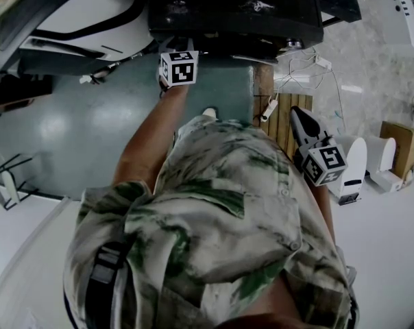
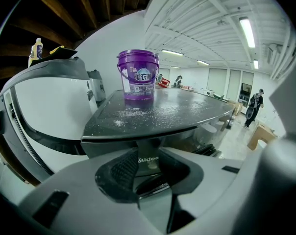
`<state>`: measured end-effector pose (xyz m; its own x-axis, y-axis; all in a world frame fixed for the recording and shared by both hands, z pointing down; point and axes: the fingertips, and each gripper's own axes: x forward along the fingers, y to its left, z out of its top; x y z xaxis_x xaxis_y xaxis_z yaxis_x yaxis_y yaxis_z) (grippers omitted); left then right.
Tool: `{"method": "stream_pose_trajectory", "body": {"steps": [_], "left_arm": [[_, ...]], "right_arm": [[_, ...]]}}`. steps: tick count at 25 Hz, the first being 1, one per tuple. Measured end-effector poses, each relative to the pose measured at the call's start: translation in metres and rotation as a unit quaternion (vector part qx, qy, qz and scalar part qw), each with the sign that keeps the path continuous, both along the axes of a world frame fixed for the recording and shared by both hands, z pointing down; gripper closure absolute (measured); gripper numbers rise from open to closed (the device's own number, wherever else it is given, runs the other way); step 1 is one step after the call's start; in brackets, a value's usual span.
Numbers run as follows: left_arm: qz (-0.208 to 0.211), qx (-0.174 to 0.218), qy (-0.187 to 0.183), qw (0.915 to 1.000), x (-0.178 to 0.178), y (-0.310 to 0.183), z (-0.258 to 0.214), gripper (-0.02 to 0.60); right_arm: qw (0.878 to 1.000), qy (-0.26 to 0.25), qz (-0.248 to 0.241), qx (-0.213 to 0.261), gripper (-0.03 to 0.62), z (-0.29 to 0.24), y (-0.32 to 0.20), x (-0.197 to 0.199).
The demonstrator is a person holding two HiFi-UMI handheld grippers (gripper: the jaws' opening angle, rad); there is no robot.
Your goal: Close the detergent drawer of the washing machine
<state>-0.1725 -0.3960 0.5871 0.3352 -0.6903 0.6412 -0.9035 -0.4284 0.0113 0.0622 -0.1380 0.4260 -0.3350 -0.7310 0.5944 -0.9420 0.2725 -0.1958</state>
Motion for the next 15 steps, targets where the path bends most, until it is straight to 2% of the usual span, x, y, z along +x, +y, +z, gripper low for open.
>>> {"method": "stream_pose_trajectory", "body": {"steps": [15], "left_arm": [[-0.010, -0.004, -0.004, 0.9999, -0.005, -0.008, 0.003, 0.472]], "right_arm": [[1.000, -0.002, 0.002, -0.007, 0.565, 0.005, -0.013, -0.009]]}}
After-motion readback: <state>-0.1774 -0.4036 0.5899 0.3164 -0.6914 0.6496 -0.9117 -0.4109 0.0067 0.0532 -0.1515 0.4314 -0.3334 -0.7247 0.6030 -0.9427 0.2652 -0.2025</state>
